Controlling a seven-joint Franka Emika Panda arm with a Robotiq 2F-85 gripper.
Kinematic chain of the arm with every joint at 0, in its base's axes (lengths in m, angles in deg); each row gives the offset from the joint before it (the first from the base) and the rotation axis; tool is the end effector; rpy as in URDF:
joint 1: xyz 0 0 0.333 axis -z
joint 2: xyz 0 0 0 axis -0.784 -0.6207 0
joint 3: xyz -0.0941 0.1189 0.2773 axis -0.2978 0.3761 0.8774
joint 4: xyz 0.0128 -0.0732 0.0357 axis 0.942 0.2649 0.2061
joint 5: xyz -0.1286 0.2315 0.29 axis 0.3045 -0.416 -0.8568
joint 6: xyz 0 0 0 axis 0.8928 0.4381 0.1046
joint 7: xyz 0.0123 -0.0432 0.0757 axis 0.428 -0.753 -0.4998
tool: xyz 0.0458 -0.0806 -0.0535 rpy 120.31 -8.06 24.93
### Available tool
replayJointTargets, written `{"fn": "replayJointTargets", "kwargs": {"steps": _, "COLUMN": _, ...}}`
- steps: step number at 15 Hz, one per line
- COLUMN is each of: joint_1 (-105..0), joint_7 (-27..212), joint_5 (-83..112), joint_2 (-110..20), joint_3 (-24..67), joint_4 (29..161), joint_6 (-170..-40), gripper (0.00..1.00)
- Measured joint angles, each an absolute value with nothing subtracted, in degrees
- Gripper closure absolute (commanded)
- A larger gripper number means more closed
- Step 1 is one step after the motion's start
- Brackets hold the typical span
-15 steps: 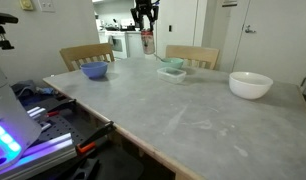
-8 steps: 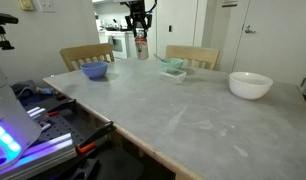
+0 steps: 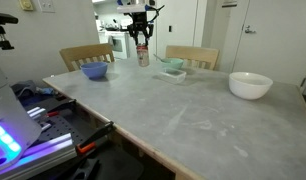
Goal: Move the can to the left, then move the plastic box and the bowl to the right
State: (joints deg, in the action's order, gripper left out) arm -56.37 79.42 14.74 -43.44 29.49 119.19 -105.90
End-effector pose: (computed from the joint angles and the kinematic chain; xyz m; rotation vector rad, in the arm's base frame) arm 0.5913 0.0894 0.3253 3.0794 0.5093 0.1069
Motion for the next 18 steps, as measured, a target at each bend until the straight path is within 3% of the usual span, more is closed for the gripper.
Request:
{"fn": "replayJointTargets", "kwargs": {"steps": 14, "joint_1": -56.23, "joint_7": 77.83, "joint_5": 17.51, "joint_2": -51.41, "joint_3": 29.22, "joint_4": 116.57, "joint_6": -106.26, "gripper": 0.66}}
{"fn": "replayJointTargets", "kwargs": {"steps": 15, "joint_1": -56.23, "joint_7": 77.83, "joint_5": 17.68, "joint_2": -51.63, "joint_3": 29.22, "joint_4": 116.56, "joint_6": -106.28, "gripper": 0.16}}
{"fn": "replayJointTargets", "kwargs": {"steps": 16, "joint_1": -56.24, "joint_7": 77.83, "joint_5": 17.73, "joint_2": -51.73, "joint_3": 29.22, "joint_4": 116.56, "joint_6": -106.31, "gripper": 0.15}}
{"fn": "replayJointTargets", "kwargs": {"steps": 18, "joint_1": -56.25, "joint_7": 77.83, "joint_5": 17.74, "joint_2": -51.69, "joint_3": 29.25, "joint_4": 116.54, "joint_6": -106.44, "gripper": 0.03}}
